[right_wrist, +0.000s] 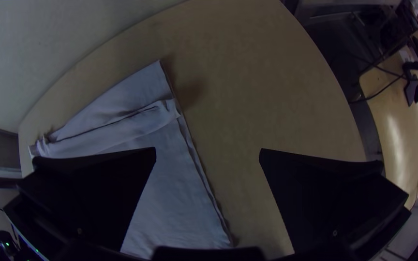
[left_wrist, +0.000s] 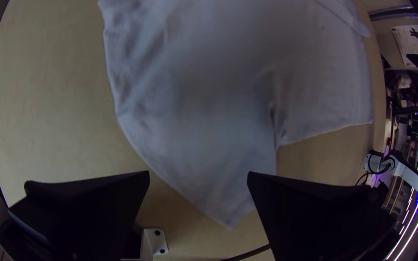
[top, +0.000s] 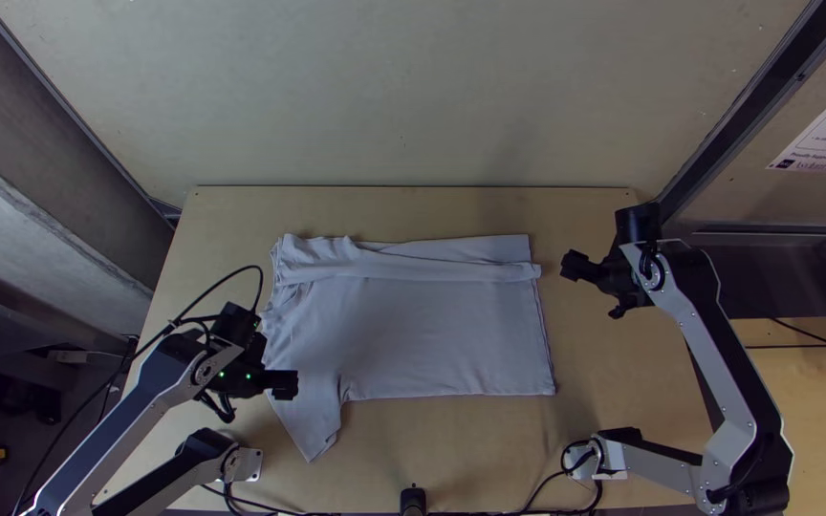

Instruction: Fold the t-shirt

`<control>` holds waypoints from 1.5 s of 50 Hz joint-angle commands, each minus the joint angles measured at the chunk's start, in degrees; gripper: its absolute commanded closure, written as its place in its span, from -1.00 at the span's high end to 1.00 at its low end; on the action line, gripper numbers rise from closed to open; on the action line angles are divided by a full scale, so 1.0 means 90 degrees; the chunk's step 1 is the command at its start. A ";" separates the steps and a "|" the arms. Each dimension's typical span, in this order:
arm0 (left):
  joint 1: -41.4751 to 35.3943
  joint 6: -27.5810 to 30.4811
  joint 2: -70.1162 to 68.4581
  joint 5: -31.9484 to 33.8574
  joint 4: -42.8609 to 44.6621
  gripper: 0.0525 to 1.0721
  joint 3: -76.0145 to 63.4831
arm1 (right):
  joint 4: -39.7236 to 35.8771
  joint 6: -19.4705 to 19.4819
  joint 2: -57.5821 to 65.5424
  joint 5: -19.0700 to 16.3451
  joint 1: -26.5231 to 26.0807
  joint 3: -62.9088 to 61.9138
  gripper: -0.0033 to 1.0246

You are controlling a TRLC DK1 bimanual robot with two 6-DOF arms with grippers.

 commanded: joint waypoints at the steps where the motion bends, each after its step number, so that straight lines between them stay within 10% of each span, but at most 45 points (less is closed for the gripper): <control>1: -0.0065 -0.0489 -0.0066 0.0068 -0.0259 0.90 -0.0356 | -0.0121 0.0594 -0.0194 0.0018 0.0018 -0.0269 0.91; 38: -0.1276 -0.1055 0.1477 -0.0557 0.0562 0.88 -0.1098 | -0.0150 0.0584 0.0323 -0.0021 0.0077 -0.0396 0.90; 44: -0.1471 -0.1055 0.1672 -0.0625 0.0708 0.56 -0.1128 | -0.0150 0.0545 0.0343 -0.0021 0.0047 -0.0445 0.90; 53: -0.1949 -0.0987 0.1731 -0.1055 0.1011 -0.95 -0.1089 | -0.0150 0.0360 0.0343 -0.0021 0.0018 -0.0601 0.89; 75: -0.1676 -0.0811 0.1506 -0.1065 0.0972 -0.94 -0.0981 | -0.0394 -0.0012 0.0460 -0.0460 0.0174 -0.1705 0.79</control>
